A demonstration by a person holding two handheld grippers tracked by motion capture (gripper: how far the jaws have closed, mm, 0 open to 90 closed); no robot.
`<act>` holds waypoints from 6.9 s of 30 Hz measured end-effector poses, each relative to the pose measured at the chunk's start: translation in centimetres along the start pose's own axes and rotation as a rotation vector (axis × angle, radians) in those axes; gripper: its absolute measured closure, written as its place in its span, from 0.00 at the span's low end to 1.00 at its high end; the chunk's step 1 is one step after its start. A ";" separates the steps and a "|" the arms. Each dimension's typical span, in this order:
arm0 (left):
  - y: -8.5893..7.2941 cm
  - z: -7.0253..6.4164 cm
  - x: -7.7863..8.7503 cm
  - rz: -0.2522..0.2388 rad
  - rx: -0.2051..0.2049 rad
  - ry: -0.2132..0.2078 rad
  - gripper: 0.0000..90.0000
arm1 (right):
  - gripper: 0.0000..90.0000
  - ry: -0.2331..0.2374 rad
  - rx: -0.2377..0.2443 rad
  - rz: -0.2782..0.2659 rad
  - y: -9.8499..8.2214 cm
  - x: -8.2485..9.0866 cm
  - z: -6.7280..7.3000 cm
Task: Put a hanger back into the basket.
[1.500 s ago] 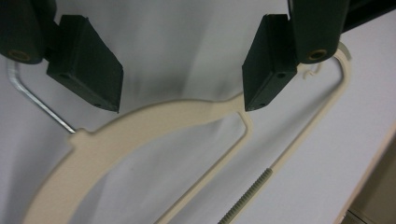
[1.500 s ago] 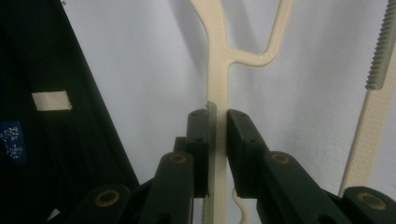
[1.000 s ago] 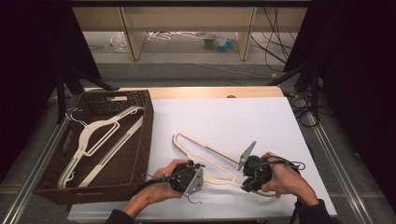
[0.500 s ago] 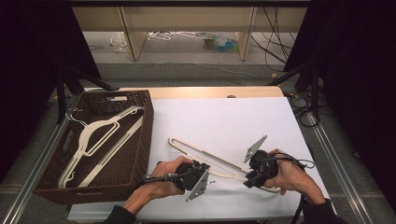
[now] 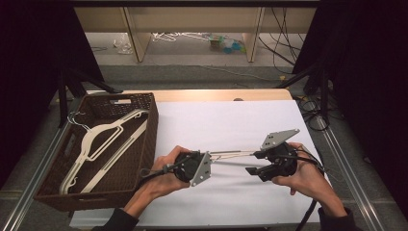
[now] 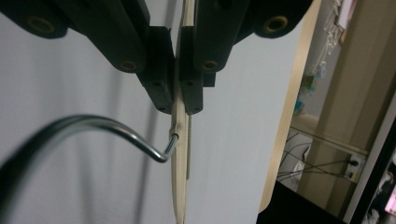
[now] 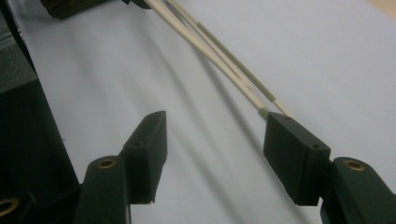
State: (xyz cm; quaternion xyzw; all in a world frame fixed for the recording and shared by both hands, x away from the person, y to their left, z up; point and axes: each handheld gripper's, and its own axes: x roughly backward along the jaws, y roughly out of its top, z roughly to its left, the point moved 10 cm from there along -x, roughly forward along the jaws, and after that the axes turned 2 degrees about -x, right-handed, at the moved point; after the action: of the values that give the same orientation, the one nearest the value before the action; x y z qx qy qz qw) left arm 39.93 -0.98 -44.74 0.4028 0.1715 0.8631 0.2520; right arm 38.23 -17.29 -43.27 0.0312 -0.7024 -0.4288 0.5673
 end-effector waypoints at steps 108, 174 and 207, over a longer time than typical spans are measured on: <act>-26.5 9.6 20.7 0.214 1.027 0.065 0.95 | 0.28 0.045 -0.070 -0.064 -5.7 -2.6 2.6; -33.8 7.4 15.5 0.319 1.280 0.351 0.56 | 0.28 0.042 -0.094 -0.051 -6.3 -3.1 2.3; -16.4 6.4 12.7 -0.084 1.071 0.285 0.21 | 0.27 0.029 -0.111 -0.075 -6.1 -2.9 2.0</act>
State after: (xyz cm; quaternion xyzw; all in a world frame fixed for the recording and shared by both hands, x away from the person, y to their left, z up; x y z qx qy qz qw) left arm 42.86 20.27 -41.24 0.3465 0.6346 0.6905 0.0205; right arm 34.87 -18.45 -49.42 0.0324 -0.6675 -0.4875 0.5618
